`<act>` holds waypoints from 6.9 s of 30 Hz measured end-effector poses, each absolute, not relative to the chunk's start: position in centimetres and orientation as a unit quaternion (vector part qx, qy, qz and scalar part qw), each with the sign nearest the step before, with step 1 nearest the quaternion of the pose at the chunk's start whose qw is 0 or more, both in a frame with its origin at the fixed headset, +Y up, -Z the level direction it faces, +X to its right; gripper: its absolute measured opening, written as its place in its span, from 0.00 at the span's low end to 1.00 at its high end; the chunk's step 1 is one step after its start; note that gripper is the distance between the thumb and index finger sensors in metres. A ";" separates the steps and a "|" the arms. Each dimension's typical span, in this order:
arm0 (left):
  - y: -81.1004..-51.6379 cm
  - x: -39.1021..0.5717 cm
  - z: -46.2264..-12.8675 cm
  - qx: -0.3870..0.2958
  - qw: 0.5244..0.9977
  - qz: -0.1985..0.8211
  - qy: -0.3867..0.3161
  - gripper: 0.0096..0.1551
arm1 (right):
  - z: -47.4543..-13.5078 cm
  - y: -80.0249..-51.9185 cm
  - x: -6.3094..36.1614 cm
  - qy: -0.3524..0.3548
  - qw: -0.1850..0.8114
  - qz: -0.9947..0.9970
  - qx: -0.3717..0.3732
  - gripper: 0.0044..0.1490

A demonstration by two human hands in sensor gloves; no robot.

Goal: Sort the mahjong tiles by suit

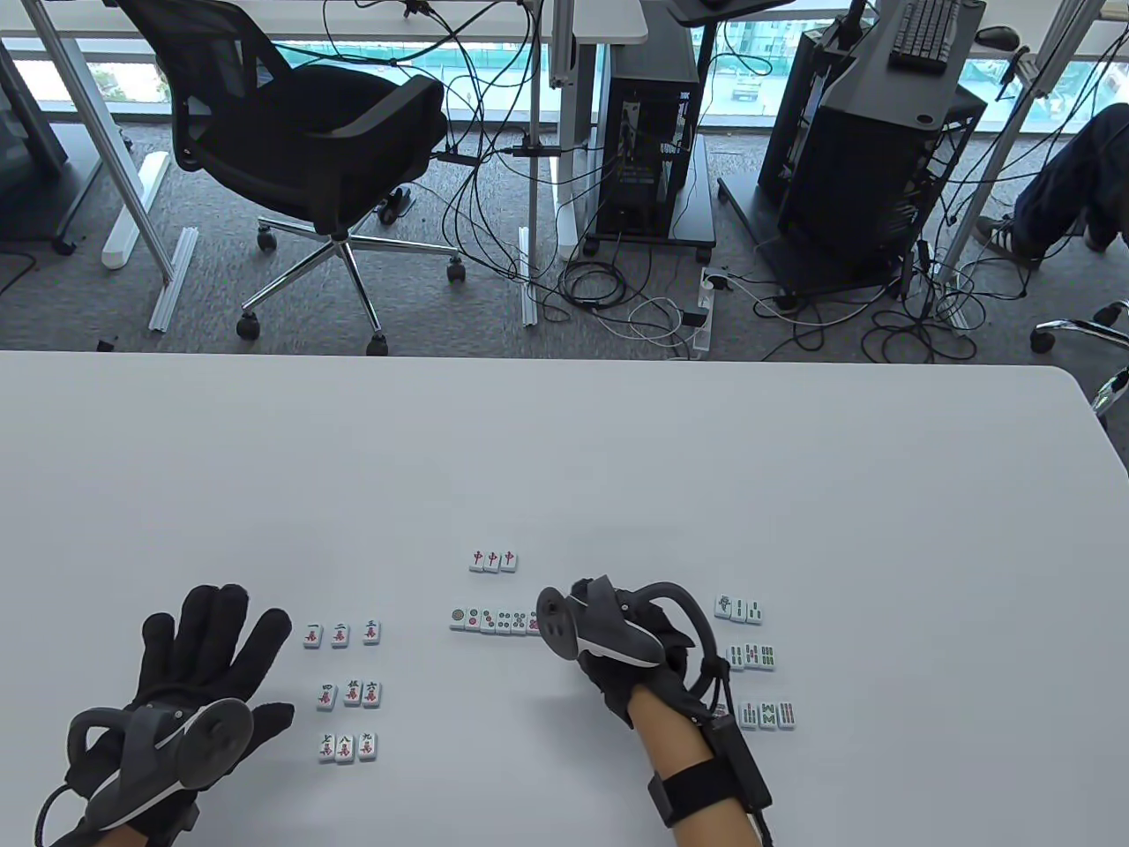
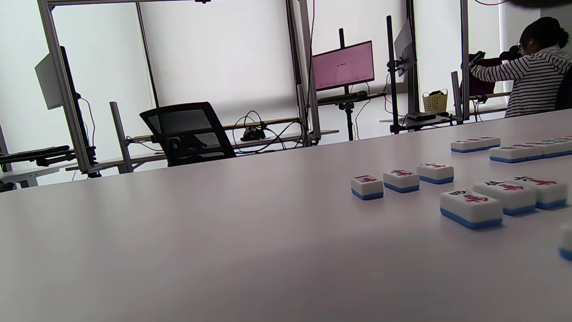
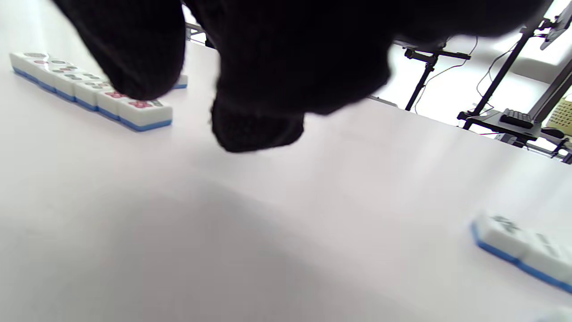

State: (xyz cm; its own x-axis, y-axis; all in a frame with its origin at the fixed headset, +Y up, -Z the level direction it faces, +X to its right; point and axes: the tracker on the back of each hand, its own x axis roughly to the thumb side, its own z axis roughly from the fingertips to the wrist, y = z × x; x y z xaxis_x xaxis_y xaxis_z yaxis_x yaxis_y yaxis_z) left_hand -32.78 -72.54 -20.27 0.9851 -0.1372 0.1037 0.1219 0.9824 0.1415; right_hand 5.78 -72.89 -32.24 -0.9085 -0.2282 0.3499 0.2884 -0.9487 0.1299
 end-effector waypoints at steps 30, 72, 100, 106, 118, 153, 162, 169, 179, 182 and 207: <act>-73.2 -32.6 -20.6 0.027 0.996 -0.078 -0.039 0.52 | -30.8 -75.2 9.2 -0.222 0.183 -0.947 -0.145 0.38; -71.3 -32.7 -20.0 0.058 0.995 -0.059 -0.048 0.53 | -29.7 -70.3 12.6 -0.138 0.148 -0.972 -0.119 0.44; -71.2 -32.6 -19.9 0.066 0.995 -0.073 -0.034 0.52 | -30.7 -75.4 7.0 -0.152 0.212 -0.949 -0.178 0.38; -70.9 -32.7 -19.8 0.071 0.995 -0.062 -0.036 0.52 | -32.9 -75.1 4.1 -0.043 0.135 -0.973 -0.180 0.37; -70.8 -32.8 -19.9 0.073 0.995 -0.059 -0.041 0.52 | -34.6 -76.6 1.6 -0.081 0.167 -0.968 -0.171 0.35; -74.1 -30.6 -21.6 0.056 0.982 -0.159 -0.082 0.50 | -22.5 -71.0 21.9 0.157 0.001 -0.982 -0.104 0.50; -68.4 -29.0 -26.4 0.077 0.970 -0.221 -0.068 0.48 | -21.6 -70.0 22.0 0.184 -0.040 -0.974 -0.127 0.51; -70.9 -26.8 -30.1 -0.022 0.958 -0.283 -0.050 0.45 | -21.6 -69.6 22.4 0.181 -0.071 -0.972 -0.132 0.53; -75.7 -24.9 -31.9 -0.127 0.937 -0.325 -0.033 0.34 | -21.6 -69.7 22.3 0.173 -0.084 -0.971 -0.142 0.53; -76.5 -24.0 -31.2 -0.109 0.934 -0.340 -0.029 0.33 | -21.7 -69.8 22.3 0.171 -0.085 -0.971 -0.143 0.54; -73.6 -9.6 -27.5 -0.078 0.916 -0.336 -0.205 0.35 | -21.6 -69.8 22.2 0.162 -0.101 -0.969 -0.157 0.54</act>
State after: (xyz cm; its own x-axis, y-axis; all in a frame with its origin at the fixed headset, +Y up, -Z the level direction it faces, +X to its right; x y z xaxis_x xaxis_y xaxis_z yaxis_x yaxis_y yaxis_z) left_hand -9.57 -73.62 -27.50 0.6905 -0.5832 0.4279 0.6471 0.7623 -0.0053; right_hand 22.22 -69.78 -21.58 -0.9300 0.1448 0.3379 -0.2469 -0.9270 -0.2824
